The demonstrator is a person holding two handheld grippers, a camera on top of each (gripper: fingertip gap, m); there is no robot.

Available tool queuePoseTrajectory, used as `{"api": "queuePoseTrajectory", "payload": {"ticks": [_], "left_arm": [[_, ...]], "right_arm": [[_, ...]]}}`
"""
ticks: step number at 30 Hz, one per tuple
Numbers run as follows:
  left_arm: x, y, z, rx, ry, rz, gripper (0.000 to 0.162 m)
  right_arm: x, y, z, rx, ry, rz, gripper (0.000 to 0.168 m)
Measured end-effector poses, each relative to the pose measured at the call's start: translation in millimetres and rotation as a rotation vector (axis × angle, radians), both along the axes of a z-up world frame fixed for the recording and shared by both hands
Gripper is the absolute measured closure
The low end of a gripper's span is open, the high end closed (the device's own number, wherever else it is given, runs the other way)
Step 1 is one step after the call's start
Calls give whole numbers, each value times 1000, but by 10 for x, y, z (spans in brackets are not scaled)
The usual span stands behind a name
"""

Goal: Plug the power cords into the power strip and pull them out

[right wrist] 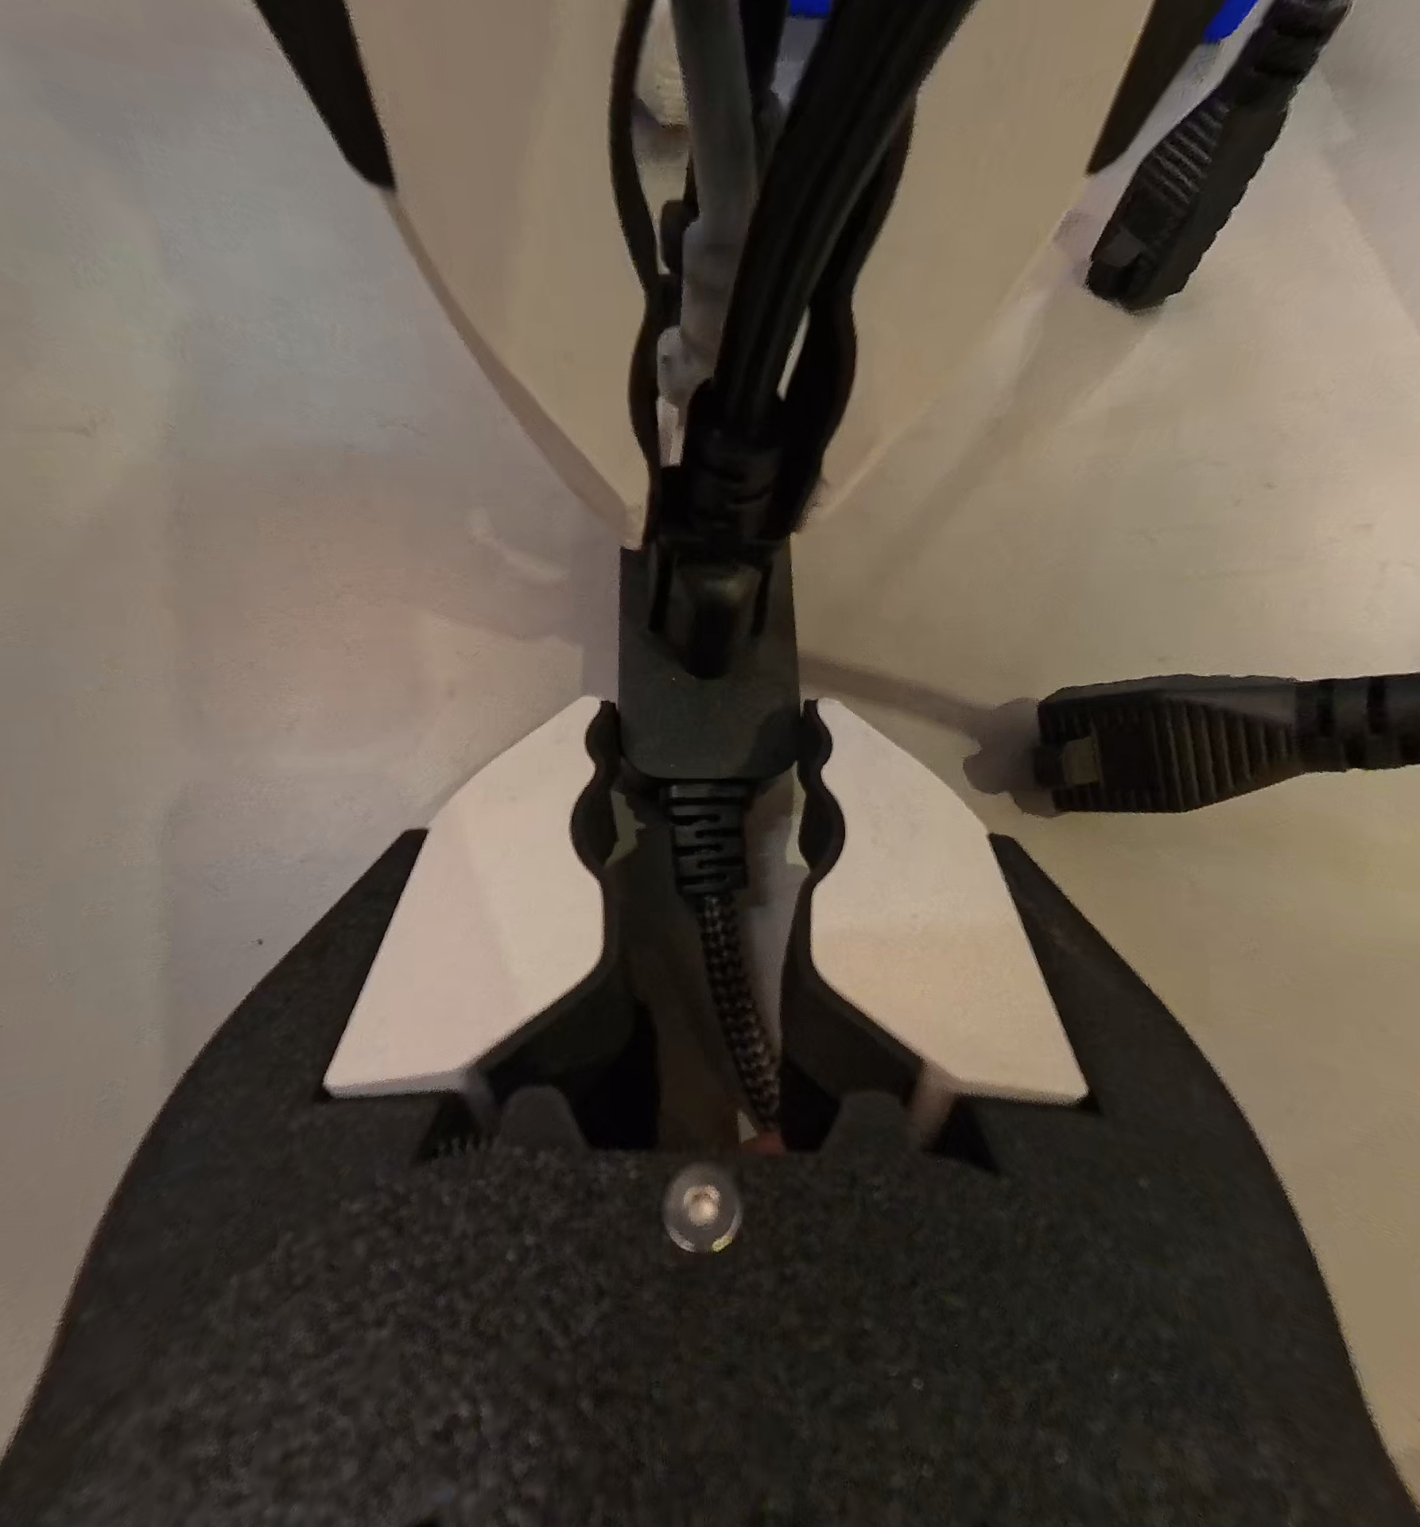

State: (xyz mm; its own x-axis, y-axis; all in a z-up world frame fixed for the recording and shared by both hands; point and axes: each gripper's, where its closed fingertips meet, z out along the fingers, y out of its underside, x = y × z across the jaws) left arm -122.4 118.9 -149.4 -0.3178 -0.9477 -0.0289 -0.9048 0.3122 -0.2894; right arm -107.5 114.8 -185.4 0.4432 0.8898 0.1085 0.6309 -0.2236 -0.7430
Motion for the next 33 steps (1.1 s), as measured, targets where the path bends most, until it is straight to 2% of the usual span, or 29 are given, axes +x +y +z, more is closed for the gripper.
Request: {"api": "queuePoseTrajectory", "payload": {"ticks": [1, 17, 18, 19, 23, 28, 30, 33], "left_arm": [[6, -21, 5, -23, -6, 15, 142], [36, -35, 84, -68, -118, 72, 143], [92, -32, 155, -95, -174, 87, 151], [96, -16, 166, -110, -178, 107, 149], [55, -33, 148, -31, -135, 30, 149], [30, -17, 139, -33, -107, 38, 148], [19, -6, 128, 14, -107, 30, 147], [-1, 49, 131, 122, -120, 63, 131]], "right_arm": [[5, -17, -1, -1, -2, 7, 125], [23, -32, 1, -12, 5, 11, 125], [27, -32, -6, -16, 1, 8, 125], [42, -8, -4, -19, 4, -8, 125], [30, -9, 2, 17, -31, -2, 126], [0, 5, 14, 10, -5, -10, 126], [-1, 16, 22, 7, 0, -17, 126], [11, 10, 22, -29, 19, -22, 127]]}}
